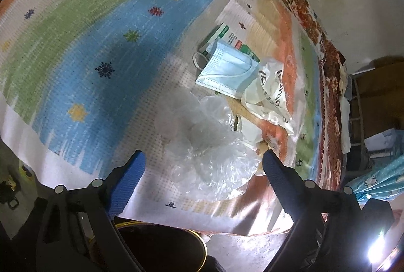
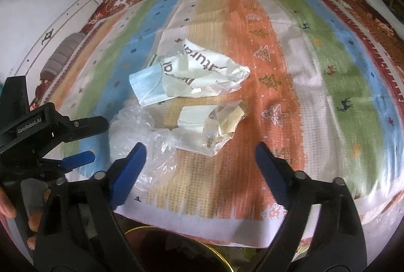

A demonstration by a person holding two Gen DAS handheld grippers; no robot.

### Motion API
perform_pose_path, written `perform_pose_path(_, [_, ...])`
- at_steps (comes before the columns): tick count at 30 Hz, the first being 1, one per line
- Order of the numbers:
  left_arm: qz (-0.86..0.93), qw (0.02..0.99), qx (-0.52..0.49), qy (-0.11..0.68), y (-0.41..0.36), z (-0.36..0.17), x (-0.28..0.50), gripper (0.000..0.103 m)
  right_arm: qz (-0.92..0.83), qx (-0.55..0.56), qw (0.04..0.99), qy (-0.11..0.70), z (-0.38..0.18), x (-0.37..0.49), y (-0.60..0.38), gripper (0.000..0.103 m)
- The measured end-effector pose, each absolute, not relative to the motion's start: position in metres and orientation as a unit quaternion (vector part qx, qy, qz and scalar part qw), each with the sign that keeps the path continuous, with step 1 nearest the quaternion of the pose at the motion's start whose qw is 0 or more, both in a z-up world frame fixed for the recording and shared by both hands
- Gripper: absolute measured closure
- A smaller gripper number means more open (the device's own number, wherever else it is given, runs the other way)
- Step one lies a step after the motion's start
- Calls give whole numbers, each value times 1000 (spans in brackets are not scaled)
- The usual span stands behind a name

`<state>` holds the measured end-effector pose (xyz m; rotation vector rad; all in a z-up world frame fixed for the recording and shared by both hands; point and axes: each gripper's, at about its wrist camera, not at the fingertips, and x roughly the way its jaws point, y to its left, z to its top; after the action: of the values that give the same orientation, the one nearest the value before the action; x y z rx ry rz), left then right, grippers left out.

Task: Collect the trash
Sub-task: 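Grasp the crumpled clear plastic bag with the left tool while the right tool grasps the cream paper packet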

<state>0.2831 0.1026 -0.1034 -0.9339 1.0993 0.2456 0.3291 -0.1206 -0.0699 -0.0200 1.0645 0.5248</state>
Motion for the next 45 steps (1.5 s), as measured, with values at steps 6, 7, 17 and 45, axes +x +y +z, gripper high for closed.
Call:
perform_pose_path(6, [121,741,-417,512,104,-117,293,22,242,-28,826,508,-82,339,-111,28])
perform_pose_path(7, [120,739,-419,513,104,-119,294,24,240,-33,826,509,-84,340,-109,29])
perform_pose_path(17, [109,746,-410,513,92,-121,304,46,227,-48,813,534,-107,359,-98,58])
perform_pose_path(45, [85,809,-323,484,87,-67,302,78,224,-89,817,524,-96,348,-101,85])
